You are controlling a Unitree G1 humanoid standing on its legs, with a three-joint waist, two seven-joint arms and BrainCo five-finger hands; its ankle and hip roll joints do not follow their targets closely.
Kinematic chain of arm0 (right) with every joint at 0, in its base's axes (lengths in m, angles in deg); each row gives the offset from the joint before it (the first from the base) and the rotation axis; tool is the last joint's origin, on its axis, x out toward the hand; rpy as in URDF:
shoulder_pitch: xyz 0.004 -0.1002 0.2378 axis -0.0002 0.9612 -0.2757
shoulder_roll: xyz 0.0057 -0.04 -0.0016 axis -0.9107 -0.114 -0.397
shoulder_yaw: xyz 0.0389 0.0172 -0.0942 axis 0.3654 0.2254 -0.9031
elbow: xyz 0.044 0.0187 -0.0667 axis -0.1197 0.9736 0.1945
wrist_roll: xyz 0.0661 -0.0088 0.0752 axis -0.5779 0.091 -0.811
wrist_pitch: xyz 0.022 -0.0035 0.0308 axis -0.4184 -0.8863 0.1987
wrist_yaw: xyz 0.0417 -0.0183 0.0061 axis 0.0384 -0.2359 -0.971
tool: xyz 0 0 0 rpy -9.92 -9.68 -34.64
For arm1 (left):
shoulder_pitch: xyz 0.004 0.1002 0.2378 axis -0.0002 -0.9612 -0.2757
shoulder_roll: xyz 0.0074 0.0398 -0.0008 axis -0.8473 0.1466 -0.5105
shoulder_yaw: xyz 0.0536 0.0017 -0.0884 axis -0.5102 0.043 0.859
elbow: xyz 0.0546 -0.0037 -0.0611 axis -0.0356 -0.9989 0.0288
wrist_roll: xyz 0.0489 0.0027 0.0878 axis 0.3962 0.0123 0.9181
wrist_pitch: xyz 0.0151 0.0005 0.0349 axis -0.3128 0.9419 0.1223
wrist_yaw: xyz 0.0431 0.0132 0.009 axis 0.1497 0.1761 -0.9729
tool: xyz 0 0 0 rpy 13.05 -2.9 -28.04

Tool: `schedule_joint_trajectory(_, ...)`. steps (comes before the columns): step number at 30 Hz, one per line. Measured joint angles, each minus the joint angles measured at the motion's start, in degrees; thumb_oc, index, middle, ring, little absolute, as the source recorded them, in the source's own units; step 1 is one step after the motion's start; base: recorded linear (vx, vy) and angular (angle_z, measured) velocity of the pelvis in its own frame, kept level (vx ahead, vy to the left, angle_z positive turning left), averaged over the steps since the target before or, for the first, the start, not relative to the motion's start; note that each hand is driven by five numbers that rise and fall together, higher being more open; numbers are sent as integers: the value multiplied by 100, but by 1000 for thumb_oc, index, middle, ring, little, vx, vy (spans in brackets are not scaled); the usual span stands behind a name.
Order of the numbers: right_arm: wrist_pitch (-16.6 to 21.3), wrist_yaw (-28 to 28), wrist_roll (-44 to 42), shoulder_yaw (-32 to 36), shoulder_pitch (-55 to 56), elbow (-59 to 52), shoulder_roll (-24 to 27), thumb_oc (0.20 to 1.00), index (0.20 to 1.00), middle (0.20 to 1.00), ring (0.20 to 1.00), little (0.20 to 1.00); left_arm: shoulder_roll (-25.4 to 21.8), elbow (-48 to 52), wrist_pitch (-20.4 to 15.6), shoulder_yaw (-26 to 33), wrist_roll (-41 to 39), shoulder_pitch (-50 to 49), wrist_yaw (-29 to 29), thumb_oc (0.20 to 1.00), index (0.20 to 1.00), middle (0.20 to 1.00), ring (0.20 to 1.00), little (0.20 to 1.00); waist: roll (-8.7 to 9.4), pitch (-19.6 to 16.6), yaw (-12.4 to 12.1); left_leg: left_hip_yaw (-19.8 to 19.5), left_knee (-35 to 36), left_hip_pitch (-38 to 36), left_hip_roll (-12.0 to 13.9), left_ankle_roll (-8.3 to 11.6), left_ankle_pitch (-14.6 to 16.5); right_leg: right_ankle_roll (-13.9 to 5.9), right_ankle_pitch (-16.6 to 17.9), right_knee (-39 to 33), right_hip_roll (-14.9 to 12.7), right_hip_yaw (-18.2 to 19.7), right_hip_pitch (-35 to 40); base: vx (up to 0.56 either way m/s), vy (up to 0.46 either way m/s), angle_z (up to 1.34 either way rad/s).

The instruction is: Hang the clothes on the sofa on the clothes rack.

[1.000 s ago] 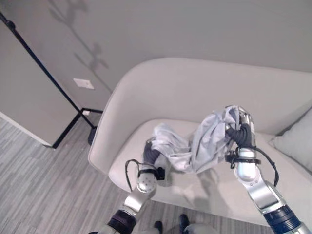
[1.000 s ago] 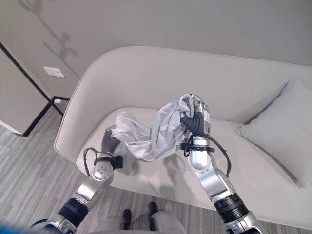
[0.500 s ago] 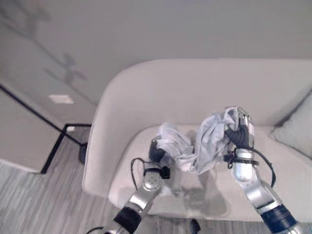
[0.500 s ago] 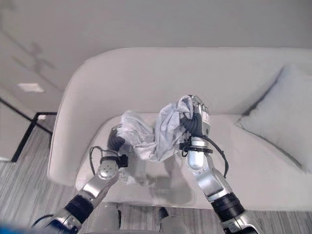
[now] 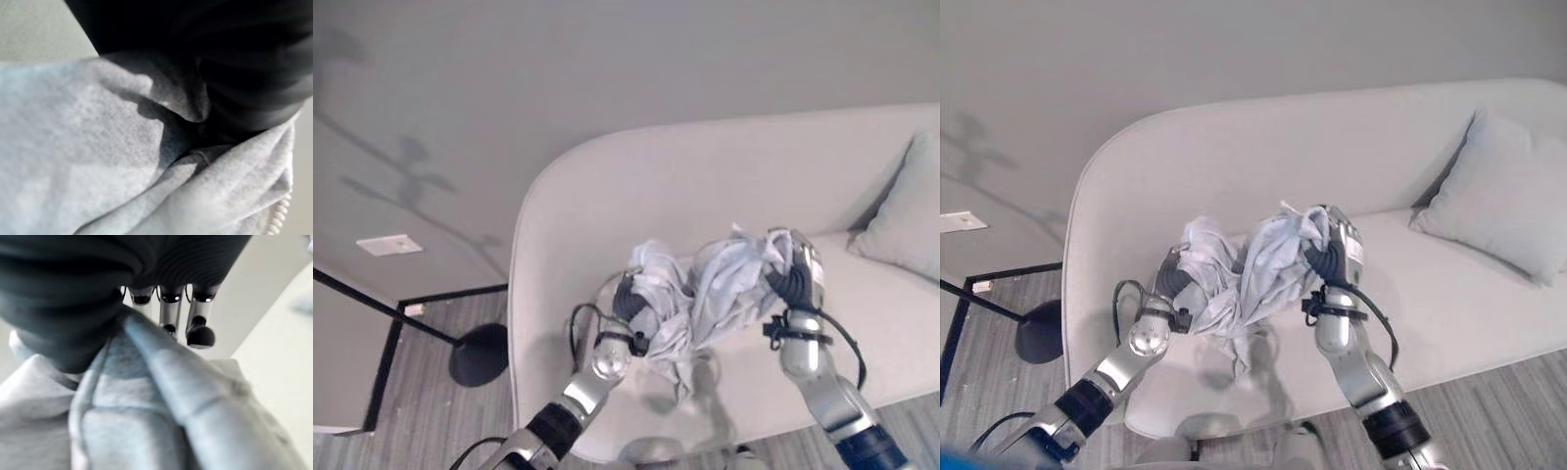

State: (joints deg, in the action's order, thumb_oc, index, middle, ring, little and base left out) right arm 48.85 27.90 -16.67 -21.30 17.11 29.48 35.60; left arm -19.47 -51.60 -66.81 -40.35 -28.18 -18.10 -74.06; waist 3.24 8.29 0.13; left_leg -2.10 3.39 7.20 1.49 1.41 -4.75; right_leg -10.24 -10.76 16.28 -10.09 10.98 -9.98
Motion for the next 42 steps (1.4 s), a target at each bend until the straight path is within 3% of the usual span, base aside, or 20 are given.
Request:
schedule_joint_trajectory(2, -3, 39, -5, 105, 70, 103, 151, 200, 200, 200, 200, 200, 361, 110, 56, -32, 24, -324, 2, 200, 200, 200, 200, 200, -290, -150, 119, -337, -161, 346, 134, -41, -37, 35, 271, -729, 176, -515, 268, 18, -137, 37)
schedule_joint_trajectory(6, -4, 7, 5, -29, 293, 203, 225, 200, 200, 200, 200, 200, 459, 185, 99, 217, 65, -1029, 5, 200, 200, 200, 200, 200, -186, -203, -4, -490, -72, 194, 434, -68, -46, 229, 192, -687, 559, -573, 447, 5, -88, 14)
schedule_joint_trajectory(11, -7, -55, 0, -13, 326, 219, 234, 200, 200, 200, 200, 200, 461, 146, 109, 273, 69, -963, 10, 200, 200, 200, 200, 200, -274, -241, 9, -597, -234, 395, 528, -112, 52, 366, 155, -580, 563, -806, 435, 17, 107, 25)
schedule_joint_trajectory(13, -6, -50, -8, -79, 230, 222, 224, 200, 200, 200, 200, 200, 452, 141, 107, 275, 68, -925, -6, 200, 200, 200, 200, 200, -269, -243, 102, -272, -446, 486, 621, 51, 184, 389, 180, -574, 471, -871, 443, 14, 194, 3)
schedule_joint_trajectory(15, 27, -36, -12, -164, 70, 193, 35, 200, 200, 200, 200, 200, 357, 26, 103, 293, 64, -651, -25, 200, 200, 200, 200, 200, 86, -221, 148, -651, -992, 791, 906, 229, 257, 235, 290, -871, 142, -711, 556, 77, 653, -16)
schedule_joint_trajectory(16, 139, -28, -10, 191, 357, 120, 227, 200, 200, 200, 200, 200, 529, -136, 32, -44, 64, -503, -91, 200, 200, 200, 200, 200, 2, -281, 121, -888, -1233, 865, 1049, 649, 500, 67, 316, -896, 1, -573, 544, 140, 1014, -5)
schedule_joint_trajectory(17, 51, 35, -62, 363, 426, 94, 216, 200, 200, 200, 200, 200, 548, -184, 7, -157, 72, -366, -62, 200, 200, 200, 200, 200, -76, -330, 77, -961, -1493, 992, 877, 757, 830, -22, 259, -949, -107, -590, 526, 86, 747, 3)
schedule_joint_trajectory(18, 67, 60, -56, 406, 318, 452, -49, 200, 200, 200, 200, 200, 571, -358, -20, -40, 87, -372, -2, 200, 200, 200, 200, 200, 161, -314, 212, -802, -1357, 929, 631, 774, 845, 94, 282, -969, -376, -625, 522, 11, 562, 14)
schedule_joint_trajectory(21, -48, 63, -54, 346, 416, 165, -243, 200, 200, 200, 200, 200, 254, -462, 23, -310, 90, -112, -28, 200, 200, 200, 200, 200, 349, -331, 301, -610, -1807, 1101, -46, 440, 934, 120, 936, -1311, -994, -203, 621, -11, 446, 15)
schedule_joint_trajectory(25, -41, 73, -11, 237, 193, 73, -303, 200, 200, 200, 200, 200, -88, -461, -11, -148, 283, 263, -170, 200, 200, 200, 200, 200, 287, -334, 267, -243, -1864, 1150, -347, -4, 961, 282, 1946, -1314, -1265, 31, 327, -33, 335, -28)
schedule_joint_trajectory(27, -53, 107, -8, 266, 216, 101, -375, 200, 200, 200, 200, 200, -160, -463, -12, -87, 369, 226, -259, 200, 200, 200, 200, 200, 303, -333, 285, -58, -1854, 1080, -550, -295, 968, 300, 2414, -1228, -1409, -182, 274, -159, 404, -41)
schedule_joint_trajectory(30, -72, 181, -7, 259, 167, 97, -394, 200, 200, 200, 200, 200, -272, -413, -16, -91, 500, 142, -266, 200, 200, 200, 200, 200, 195, -314, 129, 302, -1750, 1102, -569, -545, 919, 460, 3280, -1530, -1542, -1021, 94, -159, 297, -52)
schedule_joint_trajectory(31, -80, 188, -7, 193, 152, 164, -395, 200, 200, 200, 200, 200, -264, -390, -13, 0, 508, 56, -269, 200, 200, 200, 200, 200, 162, -298, 78, 470, -1494, 1007, -571, -699, 777, 220, 3053, -1533, -1573, -1541, 84, -105, 269, -116)
schedule_joint_trajectory(32, -92, 185, -7, 44, 80, 245, -377, 200, 200, 200, 200, 200, -224, -103, -11, 301, 505, -390, -288, 200, 200, 200, 200, 200, 72, -258, -170, 823, -1083, 770, -456, -728, 628, 48, 2186, -1151, -1399, -2380, 65, -43, 204, -122)
schedule_joint_trajectory(35, -111, 184, -7, 43, 84, 244, -344, 200, 200, 200, 200, 200, -234, 160, -5, 466, 505, -783, -292, 200, 200, 200, 200, 200, -22, -259, -222, 917, -748, 667, -524, -783, 513, -159, 1836, -1025, -1035, -2257, 574, 34, 239, -59)
schedule_joint_trajectory(36, -111, 180, -4, 38, 83, 242, -339, 200, 200, 200, 200, 200, -210, 224, 0, 481, 505, -893, -291, 200, 200, 200, 200, 200, -43, -255, -266, 923, -579, 596, -537, -850, 331, -182, 1532, -948, -792, -2140, 641, 93, 185, -40)
schedule_joint_trajectory(37, -115, 181, -4, 66, 82, 242, -306, 200, 200, 200, 200, 200, -210, 211, 52, 473, 506, -903, -239, 200, 200, 200, 200, 200, -132, -208, -218, 858, -396, 497, -490, -894, 168, -149, 922, -773, -322, -1582, 669, 107, 157, -12)
schedule_joint_trajectory(38, -122, 181, -3, 65, 104, 238, -227, 200, 200, 200, 200, 200, -173, 179, 121, 447, 507, -874, -184, 200, 200, 200, 200, 200, -224, -142, -146, 744, -229, 354, -450, -884, 35, 47, 538, -614, 145, -1171, 727, 79, 119, 50)
schedule_joint_trajectory(39, -116, 187, -3, 96, 286, 200, -101, 200, 200, 200, 200, 200, -80, 107, 139, 387, 509, -830, -62, 200, 200, 200, 200, 200, -295, -104, 8, 485, -118, 150, -464, -829, -69, 376, 81, -318, 933, -398, 746, 66, 84, 86)
schedule_joint_trajectory(42, -59, 203, -4, 115, 462, 190, 15, 200, 200, 200, 200, 200, 98, 72, 126, 393, 637, -896, 53, 200, 200, 200, 200, 200, -186, -120, 149, 252, -93, 29, -756, -677, 24, 955, -260, -110, 1401, -133, 608, 35, 4, 74)
